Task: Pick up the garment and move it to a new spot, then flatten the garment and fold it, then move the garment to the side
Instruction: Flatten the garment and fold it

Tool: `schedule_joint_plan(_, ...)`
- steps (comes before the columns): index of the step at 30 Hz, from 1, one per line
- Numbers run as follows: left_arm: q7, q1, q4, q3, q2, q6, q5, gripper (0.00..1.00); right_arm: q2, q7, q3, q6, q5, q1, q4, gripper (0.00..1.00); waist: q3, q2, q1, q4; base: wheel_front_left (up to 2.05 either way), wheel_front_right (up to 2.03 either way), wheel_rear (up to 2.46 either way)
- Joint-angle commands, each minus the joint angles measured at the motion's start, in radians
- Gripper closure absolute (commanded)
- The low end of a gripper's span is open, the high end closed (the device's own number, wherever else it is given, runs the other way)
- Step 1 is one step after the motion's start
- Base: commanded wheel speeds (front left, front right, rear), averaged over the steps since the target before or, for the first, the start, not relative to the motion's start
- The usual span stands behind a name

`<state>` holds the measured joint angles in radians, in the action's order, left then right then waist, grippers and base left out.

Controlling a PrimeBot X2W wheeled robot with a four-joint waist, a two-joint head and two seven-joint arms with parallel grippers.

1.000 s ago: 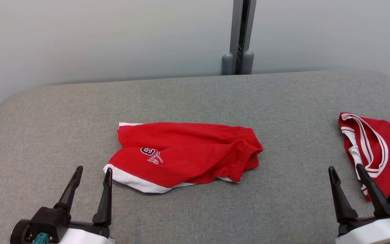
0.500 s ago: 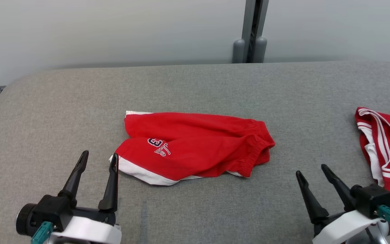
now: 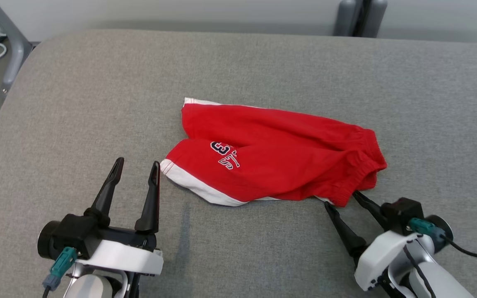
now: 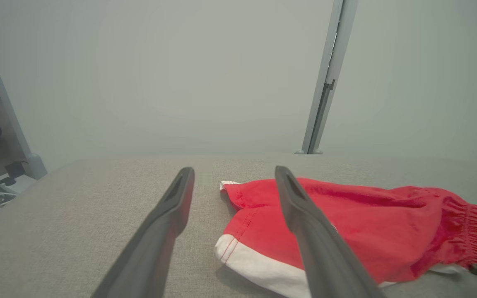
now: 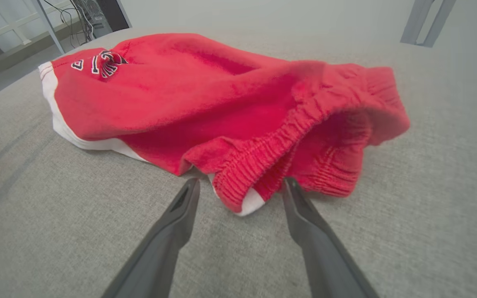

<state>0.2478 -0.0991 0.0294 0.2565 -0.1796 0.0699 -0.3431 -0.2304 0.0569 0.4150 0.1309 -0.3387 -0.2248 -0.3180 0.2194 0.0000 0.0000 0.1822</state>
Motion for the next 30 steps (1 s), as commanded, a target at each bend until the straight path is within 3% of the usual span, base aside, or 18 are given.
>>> schedule_joint_plan(1, 0.009, -0.027, 0.013, -0.005, 0.002, -0.008, -0.001, 0.00, -0.012, 0.012, 0.030, -0.001, -0.016, -0.046, -0.038, 0.00, 0.023, 0.0000, 0.0000, 0.014, 0.00, 0.00, 0.00)
schedule_joint_plan(3, 0.011, -0.031, 0.018, -0.006, 0.005, -0.010, 0.000, 0.00, -0.016, 0.016, 0.046, 0.000, -0.020, -0.061, -0.054, 0.00, 0.025, 0.0000, 0.0000, 0.014, 0.00, 0.00, 0.00)
schedule_joint_plan(4, 0.011, -0.035, 0.023, -0.007, 0.008, -0.012, 0.001, 0.00, -0.019, 0.020, 0.066, 0.000, -0.025, -0.077, -0.067, 0.21, 0.028, 0.0000, 0.0000, 0.014, 0.00, 0.00, 0.00)
schedule_joint_plan(5, 0.013, -0.039, 0.027, -0.009, 0.010, -0.015, 0.003, 0.00, -0.021, 0.027, 0.082, -0.001, -0.032, -0.090, -0.076, 0.62, 0.030, 0.0000, 0.0000, 0.013, 0.00, 0.00, 0.00)
schedule_joint_plan(6, 0.014, -0.042, 0.030, -0.010, 0.012, -0.015, 0.005, 0.00, -0.026, 0.031, 0.095, -0.001, -0.038, -0.100, -0.081, 0.75, 0.031, 0.0000, 0.0000, 0.012, 0.00, 0.00, 0.00)
schedule_joint_plan(7, 0.015, -0.043, 0.033, -0.012, 0.013, -0.016, 0.007, 0.00, -0.032, 0.039, 0.107, -0.001, -0.044, -0.108, -0.083, 1.00, 0.031, 0.0000, 0.0000, 0.010, 0.00, 0.00, 0.00)
schedule_joint_plan(13, 0.017, -0.039, 0.037, -0.033, 0.010, -0.024, 0.016, 0.00, -0.109, 0.023, 0.188, -0.001, -0.080, -0.110, 0.014, 1.00, 0.033, 0.0000, 0.0000, -0.020, 0.00, 0.00, 0.00)
schedule_joint_plan(21, 0.017, -0.029, 0.013, -0.071, 0.001, -0.023, 0.028, 0.00, -0.244, -0.139, 0.214, 0.000, -0.201, -0.030, 0.337, 1.00, 0.044, 0.0000, 0.0000, -0.073, 0.00, 0.00, 0.00)
schedule_joint_plan(24, 0.017, -0.032, 0.005, -0.079, 0.002, -0.025, 0.032, 0.00, -0.273, -0.221, 0.185, 0.000, -0.298, 0.004, 0.461, 1.00, 0.051, 0.0000, 0.0000, -0.085, 0.00, 0.00, 0.00)
schedule_joint_plan(25, 0.018, -0.039, 0.003, -0.084, 0.003, -0.025, 0.034, 0.00, -0.275, -0.268, 0.151, 0.000, -0.377, 0.021, 0.529, 1.00, 0.057, 0.0000, 0.0000, -0.089, 0.00, 0.00, 0.00)
schedule_joint_plan(30, 0.018, -0.064, -0.003, -0.087, 0.010, -0.035, 0.043, 0.00, -0.266, -0.350, 0.035, 0.000, -0.562, -0.007, 0.606, 1.00, 0.084, 0.0000, 0.0000, -0.084, 0.00, 0.00, 0.00)
